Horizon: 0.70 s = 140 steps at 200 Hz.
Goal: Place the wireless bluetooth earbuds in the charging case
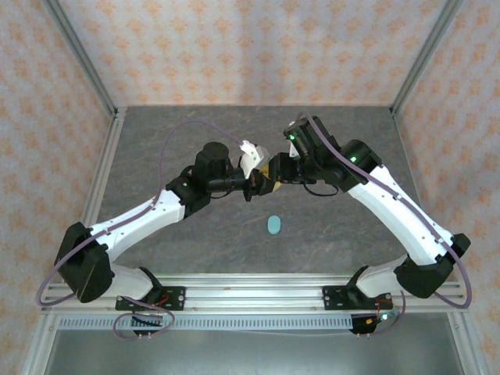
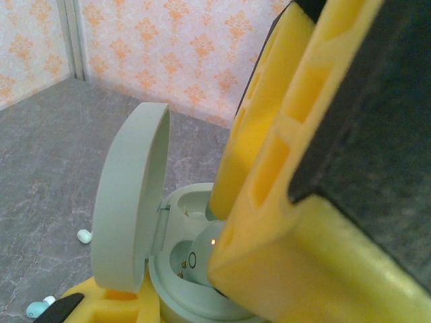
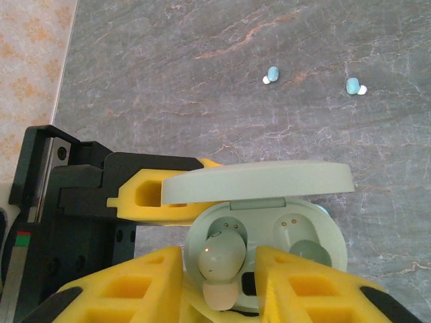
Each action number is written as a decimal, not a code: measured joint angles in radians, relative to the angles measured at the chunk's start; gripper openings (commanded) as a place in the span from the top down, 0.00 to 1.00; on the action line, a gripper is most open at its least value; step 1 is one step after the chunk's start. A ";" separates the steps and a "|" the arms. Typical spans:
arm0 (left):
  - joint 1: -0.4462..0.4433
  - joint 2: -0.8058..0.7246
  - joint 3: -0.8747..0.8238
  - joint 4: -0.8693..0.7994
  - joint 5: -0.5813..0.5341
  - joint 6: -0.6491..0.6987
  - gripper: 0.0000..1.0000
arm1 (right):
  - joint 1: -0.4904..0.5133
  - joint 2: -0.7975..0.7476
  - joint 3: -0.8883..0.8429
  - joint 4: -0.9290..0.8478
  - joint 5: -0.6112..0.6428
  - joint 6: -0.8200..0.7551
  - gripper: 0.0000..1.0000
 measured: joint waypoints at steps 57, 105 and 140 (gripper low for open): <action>0.000 0.000 0.002 -0.003 0.000 0.005 0.94 | 0.000 -0.001 0.000 0.006 -0.003 0.004 0.65; 0.000 0.000 0.002 -0.003 0.000 0.014 0.94 | 0.000 -0.001 0.000 0.005 -0.003 0.003 0.72; 0.000 0.000 0.004 -0.014 -0.004 0.018 0.94 | 0.000 0.003 0.000 -0.004 0.005 0.000 0.81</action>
